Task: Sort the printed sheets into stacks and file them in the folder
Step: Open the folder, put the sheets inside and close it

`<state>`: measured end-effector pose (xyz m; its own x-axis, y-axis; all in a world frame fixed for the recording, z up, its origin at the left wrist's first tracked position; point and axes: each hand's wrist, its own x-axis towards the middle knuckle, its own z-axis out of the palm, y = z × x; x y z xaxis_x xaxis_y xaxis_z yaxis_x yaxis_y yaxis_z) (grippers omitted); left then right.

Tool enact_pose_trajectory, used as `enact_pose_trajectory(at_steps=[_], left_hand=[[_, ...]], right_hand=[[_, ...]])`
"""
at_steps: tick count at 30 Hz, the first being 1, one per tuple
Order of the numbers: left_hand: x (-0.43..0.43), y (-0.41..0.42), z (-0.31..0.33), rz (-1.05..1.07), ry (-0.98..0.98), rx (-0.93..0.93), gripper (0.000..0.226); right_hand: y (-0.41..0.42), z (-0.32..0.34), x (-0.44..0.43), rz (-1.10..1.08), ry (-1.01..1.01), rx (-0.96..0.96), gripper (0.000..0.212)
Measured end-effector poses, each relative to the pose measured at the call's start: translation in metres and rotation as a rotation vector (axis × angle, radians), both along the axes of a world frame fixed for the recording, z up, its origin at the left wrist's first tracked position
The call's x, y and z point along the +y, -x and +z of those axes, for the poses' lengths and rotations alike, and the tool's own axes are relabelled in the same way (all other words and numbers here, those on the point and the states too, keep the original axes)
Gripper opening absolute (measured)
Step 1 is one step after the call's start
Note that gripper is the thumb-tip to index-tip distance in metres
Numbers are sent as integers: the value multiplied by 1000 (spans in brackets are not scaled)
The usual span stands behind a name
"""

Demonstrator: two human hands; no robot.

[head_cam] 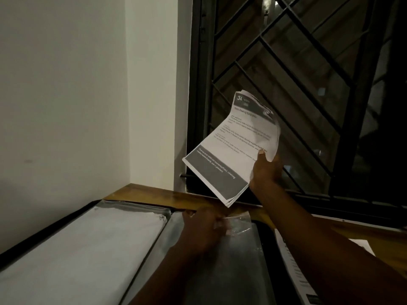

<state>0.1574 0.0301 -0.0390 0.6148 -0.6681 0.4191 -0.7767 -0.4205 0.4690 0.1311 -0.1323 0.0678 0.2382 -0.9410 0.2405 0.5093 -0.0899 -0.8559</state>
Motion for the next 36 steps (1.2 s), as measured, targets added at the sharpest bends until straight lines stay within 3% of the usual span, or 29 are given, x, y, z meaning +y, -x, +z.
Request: enact_pose_trajectory(at_steps=[3,8,13,16,18,20,22,25,32,36], left_hand=[[-1,1,1,-47,34,-13,19],[-1,-3,2,-52,83,-27,19],[0,-16,-1,-8,199,24,33],[8,-33,-6,-39,118,98,32],[16,-38,-6,20,6,91,18],[20,-43,-6,92,9,86,7],[24,-49,-4,129,68,131,15],[25,-61,5,79,49,146,5],[19,-81,24,100,-126,117,24],[7,-80,22,82,-224,72,24]], right_hand=[[-4,-6,4,-17,12,-32,35],[-13,-28,1,-43,65,111,32],[-6,-41,-5,0,133,225,36],[6,-47,-16,34,179,254,37],[12,-50,-21,48,183,289,37],[15,-52,-26,86,160,325,36],[15,-52,-31,139,134,339,33],[10,-51,-36,211,96,361,29],[4,-57,-41,485,73,453,31],[6,-63,-44,649,84,673,33]])
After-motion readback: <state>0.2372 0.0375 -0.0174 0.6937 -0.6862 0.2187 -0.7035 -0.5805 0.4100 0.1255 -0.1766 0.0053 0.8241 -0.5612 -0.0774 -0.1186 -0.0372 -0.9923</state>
